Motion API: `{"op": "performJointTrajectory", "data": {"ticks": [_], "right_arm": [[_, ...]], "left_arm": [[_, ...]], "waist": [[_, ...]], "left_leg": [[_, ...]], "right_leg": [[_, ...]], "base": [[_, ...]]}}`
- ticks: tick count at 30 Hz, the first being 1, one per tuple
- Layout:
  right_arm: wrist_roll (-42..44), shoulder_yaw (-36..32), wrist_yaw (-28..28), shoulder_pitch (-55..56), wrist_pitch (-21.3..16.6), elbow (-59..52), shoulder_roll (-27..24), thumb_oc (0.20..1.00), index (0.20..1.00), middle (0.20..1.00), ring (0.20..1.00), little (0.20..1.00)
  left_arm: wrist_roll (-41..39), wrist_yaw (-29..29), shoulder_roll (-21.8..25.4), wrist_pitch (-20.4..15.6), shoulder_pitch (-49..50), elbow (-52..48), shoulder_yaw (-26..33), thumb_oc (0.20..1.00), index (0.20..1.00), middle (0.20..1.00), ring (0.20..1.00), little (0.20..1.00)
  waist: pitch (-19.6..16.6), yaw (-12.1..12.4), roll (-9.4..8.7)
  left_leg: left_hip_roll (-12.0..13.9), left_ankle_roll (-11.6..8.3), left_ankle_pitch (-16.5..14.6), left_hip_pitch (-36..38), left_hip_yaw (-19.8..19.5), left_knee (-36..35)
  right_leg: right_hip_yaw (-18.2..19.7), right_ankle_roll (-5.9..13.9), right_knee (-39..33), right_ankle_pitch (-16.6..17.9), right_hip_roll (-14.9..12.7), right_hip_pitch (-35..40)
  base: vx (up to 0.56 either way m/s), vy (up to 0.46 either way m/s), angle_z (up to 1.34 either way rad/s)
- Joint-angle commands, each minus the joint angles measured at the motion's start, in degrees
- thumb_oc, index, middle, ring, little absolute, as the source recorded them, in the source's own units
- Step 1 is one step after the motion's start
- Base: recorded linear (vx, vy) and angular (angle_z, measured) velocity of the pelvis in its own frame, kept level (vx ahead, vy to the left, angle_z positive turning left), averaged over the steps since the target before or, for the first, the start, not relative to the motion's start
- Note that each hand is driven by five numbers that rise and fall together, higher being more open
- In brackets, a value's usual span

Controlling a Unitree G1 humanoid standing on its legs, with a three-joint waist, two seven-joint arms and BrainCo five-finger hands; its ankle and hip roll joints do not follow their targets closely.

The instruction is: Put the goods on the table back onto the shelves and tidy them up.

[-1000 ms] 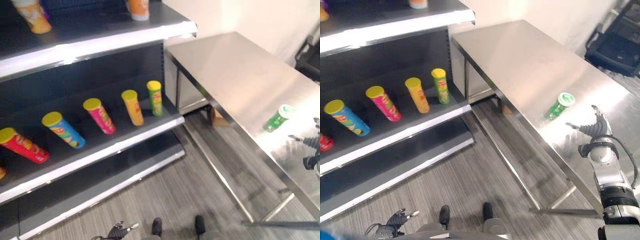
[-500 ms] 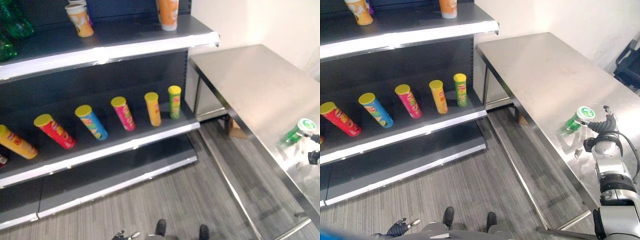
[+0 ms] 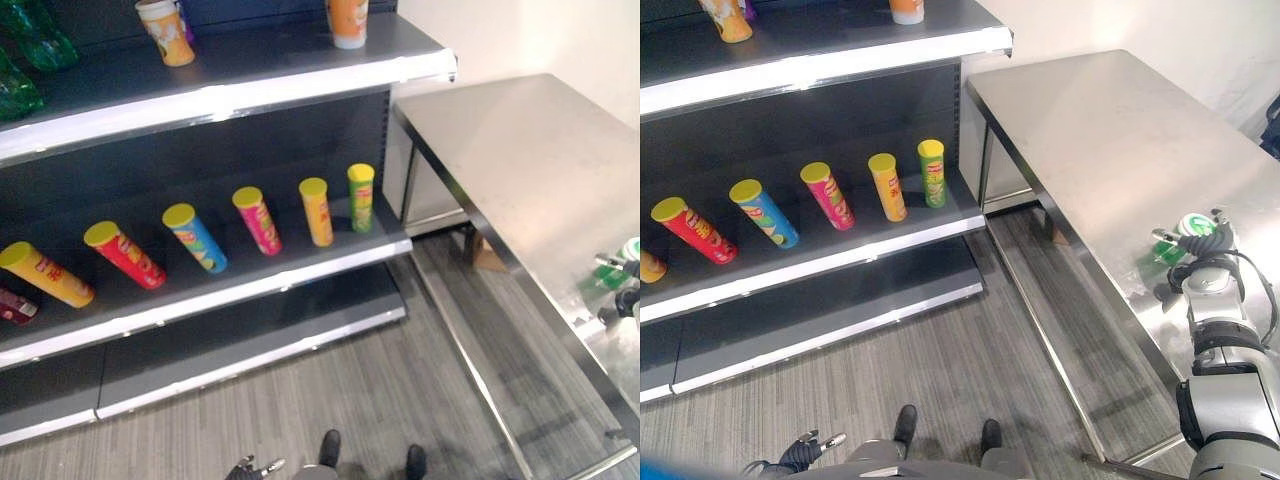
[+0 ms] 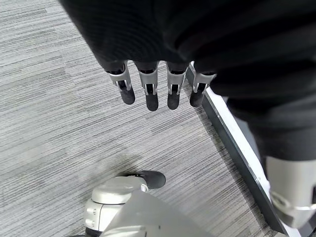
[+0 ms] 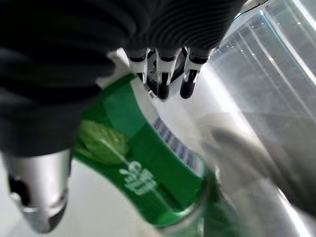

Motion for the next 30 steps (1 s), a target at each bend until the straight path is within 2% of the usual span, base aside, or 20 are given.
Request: {"op": "performJointTrajectory", "data": {"ticks": [1,5,9,11,12,13,17,19,22,27,28,30], "right_arm": [[1.7,4.1,0.1,-4.5,-1.2,1.2,-4.2,0.2,0.2,0.2,0.2,0.2],[1.2,5.5,0.7,-5.3,-1.0,1.8,-4.0,0.2,0.2,0.2,0.2,0.2],[-0.7,3.8,-0.8,-1.5,-1.6,-6.0,-3.8,0.2,0.2,0.2,0.2,0.2],[-3.7,-0.3,-2.6,4.7,-2.1,-17.1,-4.3,0.2,0.2,0.2,0.2,0.2],[-3.8,-0.7,-2.6,5.1,-2.0,-17.4,-4.3,0.2,0.2,0.2,0.2,0.2],[-5.0,-5.1,-3.3,10.0,-2.9,-23.9,-5.0,0.2,0.2,0.2,0.2,0.2],[-3.9,-14.7,-3.1,18.8,-6.6,-37.6,-5.5,0.2,0.2,0.2,0.2,0.2],[-3.8,-16.9,-3.2,20.8,-7.3,-40.4,-5.4,0.2,0.2,0.2,0.2,0.2],[-2.8,-23.2,-1.9,25.0,-10.8,-49.8,-5.9,0.2,0.2,0.2,0.2,0.2],[-2.6,-25.6,-2.4,25.2,-12.3,-53.6,-6.8,0.2,0.2,0.2,0.2,0.2],[-3.4,-26.4,-2.9,24.5,-12.5,-55.3,-8.2,0.2,0.2,0.2,0.2,0.2],[-3.6,-25.8,-3.1,23.6,-12.3,-56.4,-9.4,0.2,0.2,0.2,0.2,0.2]], "left_arm": [[-2.5,0.8,2.2,-1.1,-2.8,0.4,-2.0,1.0,1.0,1.0,1.0,1.0],[-2.6,0.9,2.1,-1.2,-3.2,0.4,-2.3,1.0,1.0,1.0,1.0,1.0],[-2.6,1.3,1.9,-1.0,-3.2,0.3,-1.3,1.0,1.0,1.0,1.0,1.0],[-2.3,1.7,1.7,-0.8,-2.9,0.1,0.6,1.0,1.0,1.0,1.0,1.0],[-2.3,1.7,1.8,-0.8,-2.9,0.1,0.5,1.0,1.0,1.0,1.0,1.0],[-1.8,1.8,1.6,-0.7,-2.7,0.1,2.1,1.0,1.0,1.0,1.0,1.0],[-0.9,1.2,1.7,-0.5,-1.9,0.0,4.5,1.0,1.0,1.0,1.0,1.0],[-0.7,1.0,1.7,-0.5,-1.6,-0.1,4.7,1.0,1.0,1.0,1.0,1.0],[-0.2,-0.2,2.0,-0.5,-0.2,-0.9,6.2,1.0,1.0,1.0,1.0,1.0],[-1.0,-0.7,2.5,-0.7,0.6,-1.7,6.6,1.0,1.0,1.0,1.0,1.0],[-1.7,-0.7,2.8,-0.6,0.3,-1.9,6.8,1.0,1.0,1.0,1.0,1.0],[-2.5,-0.3,2.5,-0.5,0.0,-1.9,7.2,1.0,1.0,1.0,1.0,1.0]], "waist": [[1.1,2.5,-2.43],[1.0,2.5,-2.5],[0.6,1.9,-2.77],[0.5,1.1,-2.89],[0.5,1.2,-2.93],[0.2,0.9,-2.98],[-0.5,0.4,-3.23],[-0.6,0.5,-3.29],[-0.8,1.0,-3.7],[0.3,2.1,-4.39],[1.3,2.7,-5.39],[1.9,2.5,-6.42]], "left_leg": [[0.1,-1.49,-4.6,1.2,2.4,1.5],[0.1,-1.48,-4.5,1.0,2.3,1.4],[0.3,-1.44,-4.7,1.5,2.5,1.2],[0.6,-1.41,-4.9,1.9,2.6,1.1],[0.6,-1.41,-4.9,1.9,2.6,1.1],[0.8,-1.44,-5.1,2.2,2.4,1.1],[1.1,-1.65,-4.8,2.2,2.1,1.3],[1.2,-1.73,-4.7,2.2,1.9,1.2],[1.8,-2.59,-3.8,1.6,0.1,1.0],[2.1,-3.84,-1.9,-0.5,-3.0,1.0],[1.6,-4.25,-0.8,-3.4,-4.3,1.5],[2.4,-3.69,-1.9,-5.1,-0.1,3.8]], "right_leg": [[3.5,3.41,6.3,-6.2,-2.9,-2.2],[3.5,3.4,6.4,-6.3,-2.9,-2.2],[3.6,3.26,6.4,-6.6,-2.6,-1.8],[3.6,3.13,6.6,-6.9,-2.5,-1.6],[3.5,3.13,6.6,-6.9,-2.5,-1.5],[3.4,3.03,6.6,-7.2,-2.4,-1.2],[3.0,2.78,6.8,-7.5,-2.1,-1.0],[2.8,2.66,6.9,-7.7,-2.0,-0.9],[1.6,1.83,7.4,-8.8,-1.1,-0.6],[-0.4,0.81,8.2,-10.1,-0.1,-0.9],[-2.2,0.53,8.0,-9.8,-0.2,-1.2],[-4.0,0.69,8.0,-9.3,-1.2,-1.6]], "base": [[0.0,0.0,0.0],[0.0,0.0,0.0],[0.0,0.0,0.0],[0.0,0.0,0.0],[0.0,-0.031,0.06],[0.0,-0.032,0.04],[-0.02,-0.04,0.09],[-0.01,-0.028,0.07],[-0.06,-0.072,0.06],[-0.1,-0.073,0.24],[-0.18,-0.033,0.62],[-0.21,0.099,1.84]]}}
